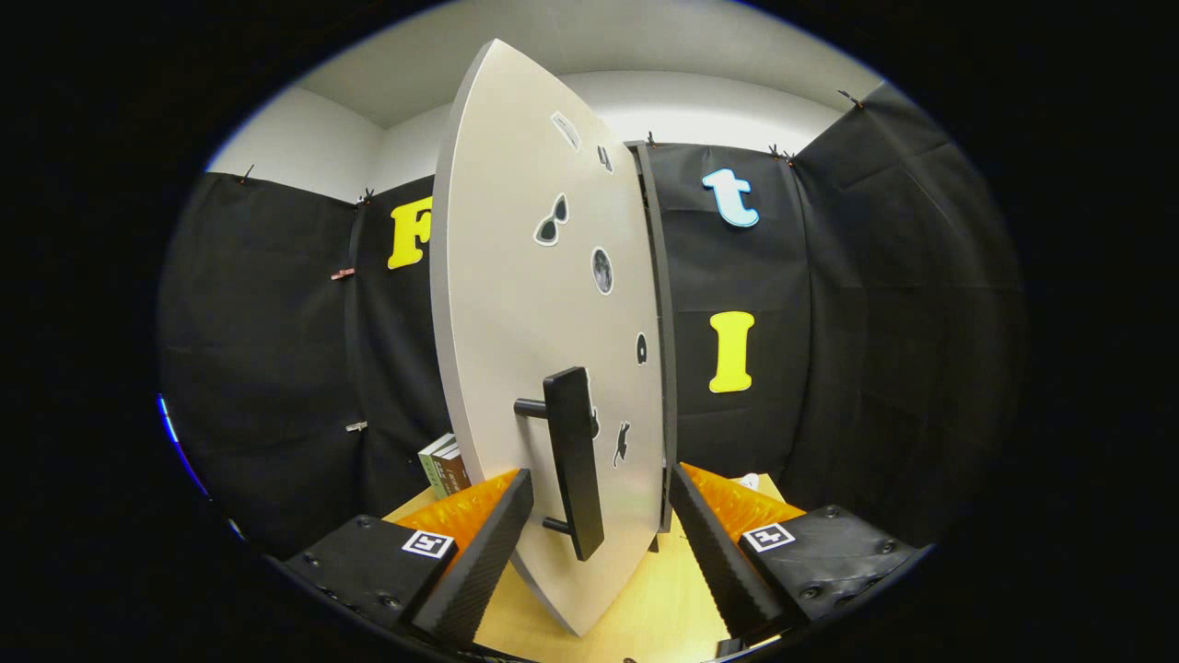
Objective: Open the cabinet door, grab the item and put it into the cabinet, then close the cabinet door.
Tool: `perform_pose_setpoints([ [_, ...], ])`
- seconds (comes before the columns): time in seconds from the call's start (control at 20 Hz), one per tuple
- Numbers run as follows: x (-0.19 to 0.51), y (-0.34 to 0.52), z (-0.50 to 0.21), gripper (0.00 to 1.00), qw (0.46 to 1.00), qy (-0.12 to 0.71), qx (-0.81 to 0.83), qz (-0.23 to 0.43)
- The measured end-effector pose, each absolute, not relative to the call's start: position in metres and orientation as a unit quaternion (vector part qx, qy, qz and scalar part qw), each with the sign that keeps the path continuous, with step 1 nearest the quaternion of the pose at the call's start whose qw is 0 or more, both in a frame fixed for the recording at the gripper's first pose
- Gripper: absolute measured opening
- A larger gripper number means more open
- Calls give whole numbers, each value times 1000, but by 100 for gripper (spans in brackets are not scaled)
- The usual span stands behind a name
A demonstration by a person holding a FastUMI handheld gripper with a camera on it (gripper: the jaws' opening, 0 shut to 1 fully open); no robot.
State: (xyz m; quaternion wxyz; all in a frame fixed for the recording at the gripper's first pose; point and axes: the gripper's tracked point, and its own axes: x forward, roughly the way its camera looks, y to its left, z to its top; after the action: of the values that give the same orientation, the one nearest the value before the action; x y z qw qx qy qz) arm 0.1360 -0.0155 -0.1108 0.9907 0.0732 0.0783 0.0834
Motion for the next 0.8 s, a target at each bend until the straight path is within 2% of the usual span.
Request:
perform_pose_setpoints([
  [0.25, 158, 49, -110, 98, 989, 75, 86, 91],
  [0.45, 175, 107, -108, 98, 982, 74, 114, 129],
  [0.7, 182, 121, -98, 98, 985, 65, 85, 132],
  [0.8, 188, 105, -94, 98, 991, 50, 70, 103],
])
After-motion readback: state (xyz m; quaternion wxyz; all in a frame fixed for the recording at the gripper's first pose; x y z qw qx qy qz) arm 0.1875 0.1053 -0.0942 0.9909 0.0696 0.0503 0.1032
